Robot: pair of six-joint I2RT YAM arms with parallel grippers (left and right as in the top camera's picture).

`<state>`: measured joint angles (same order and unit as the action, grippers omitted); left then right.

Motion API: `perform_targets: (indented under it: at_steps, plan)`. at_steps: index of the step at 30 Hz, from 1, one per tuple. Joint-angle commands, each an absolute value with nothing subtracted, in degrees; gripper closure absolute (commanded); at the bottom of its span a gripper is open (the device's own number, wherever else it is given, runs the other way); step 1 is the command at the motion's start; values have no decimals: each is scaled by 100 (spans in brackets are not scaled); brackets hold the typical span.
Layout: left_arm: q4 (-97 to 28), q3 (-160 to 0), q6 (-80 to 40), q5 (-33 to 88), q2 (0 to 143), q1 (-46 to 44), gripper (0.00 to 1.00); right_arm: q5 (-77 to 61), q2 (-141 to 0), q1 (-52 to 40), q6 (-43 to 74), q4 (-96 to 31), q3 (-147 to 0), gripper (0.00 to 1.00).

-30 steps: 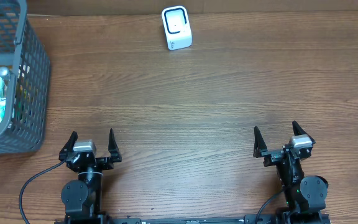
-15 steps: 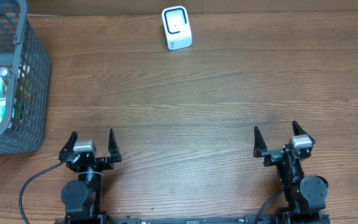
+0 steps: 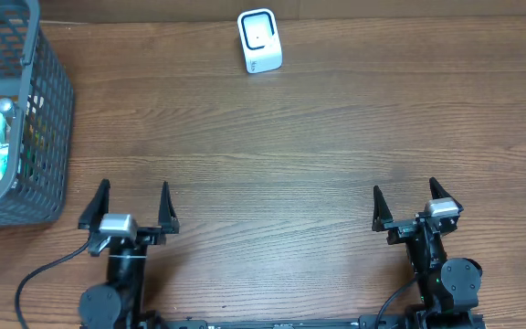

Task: Scan the item barcode
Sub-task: 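Move the left gripper up and over into the grey basket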

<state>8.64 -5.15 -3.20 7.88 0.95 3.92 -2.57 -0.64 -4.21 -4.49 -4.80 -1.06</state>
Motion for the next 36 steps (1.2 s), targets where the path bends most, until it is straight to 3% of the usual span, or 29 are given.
perform_targets:
  at_steps: [1,11,22,36]
  plan:
    - [913,-1205,-473,1105,32,368,0,-268,-62,-414,-456,-464,-45,0]
    - [128,-3295,-473,1479,510,368,0,-268,-62,-414,-456,-464,-45,0]
    - [-1199,-5863,-467,2571,2480,368,1,-268,-62,-414,-456,-464,-45,0]
    - [-3800,-8278,-379,3459,5111,368,1,-268,-62,-414,-456,-464,-45,0]
